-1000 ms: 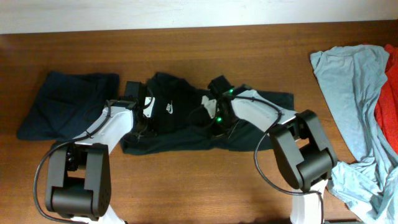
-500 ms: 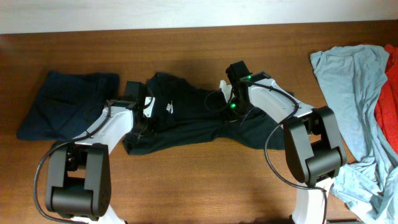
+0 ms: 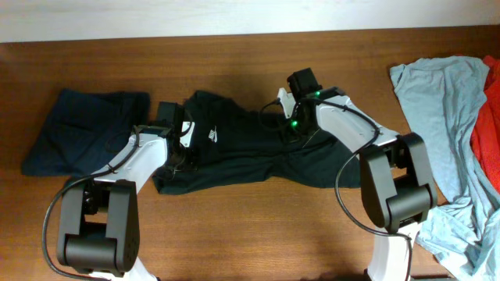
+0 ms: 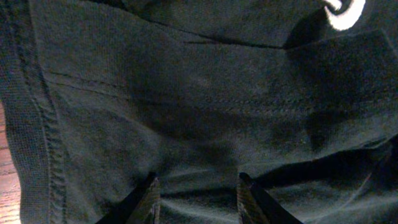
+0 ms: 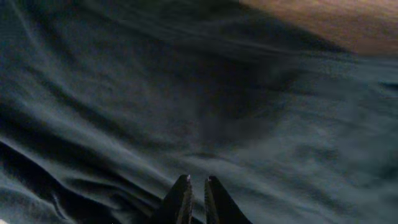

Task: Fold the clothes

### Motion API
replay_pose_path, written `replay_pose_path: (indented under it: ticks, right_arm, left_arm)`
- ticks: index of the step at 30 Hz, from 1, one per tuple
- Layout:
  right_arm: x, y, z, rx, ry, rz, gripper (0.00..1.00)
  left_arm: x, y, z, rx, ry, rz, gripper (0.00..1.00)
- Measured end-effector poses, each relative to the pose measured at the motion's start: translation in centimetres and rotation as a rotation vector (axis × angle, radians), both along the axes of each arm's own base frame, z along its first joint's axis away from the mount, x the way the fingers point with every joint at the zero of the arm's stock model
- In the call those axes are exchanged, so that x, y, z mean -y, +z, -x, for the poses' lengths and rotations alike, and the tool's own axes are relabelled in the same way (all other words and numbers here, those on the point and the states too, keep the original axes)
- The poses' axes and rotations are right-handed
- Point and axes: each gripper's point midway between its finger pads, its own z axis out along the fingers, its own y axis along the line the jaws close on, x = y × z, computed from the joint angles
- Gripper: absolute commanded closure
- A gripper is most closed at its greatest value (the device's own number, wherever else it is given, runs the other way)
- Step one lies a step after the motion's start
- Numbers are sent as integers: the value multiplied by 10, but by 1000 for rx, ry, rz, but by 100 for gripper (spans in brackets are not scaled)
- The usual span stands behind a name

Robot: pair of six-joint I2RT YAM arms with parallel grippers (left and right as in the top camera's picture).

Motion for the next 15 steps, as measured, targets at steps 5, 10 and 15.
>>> replay_pose_path:
  ticks: [5, 10, 15]
  right_arm:
    - [34, 31, 20, -171, -67, 41, 86]
    - [79, 53, 59, -386, -164, 75, 80]
    - [103, 43, 89, -524, -242, 88, 70]
  left_arm:
    - [-1, 0, 1, -4, -1, -3, 59]
    - [-1, -1, 2, -8, 0, -6, 59]
    - [-1, -1, 2, -8, 0, -6, 52]
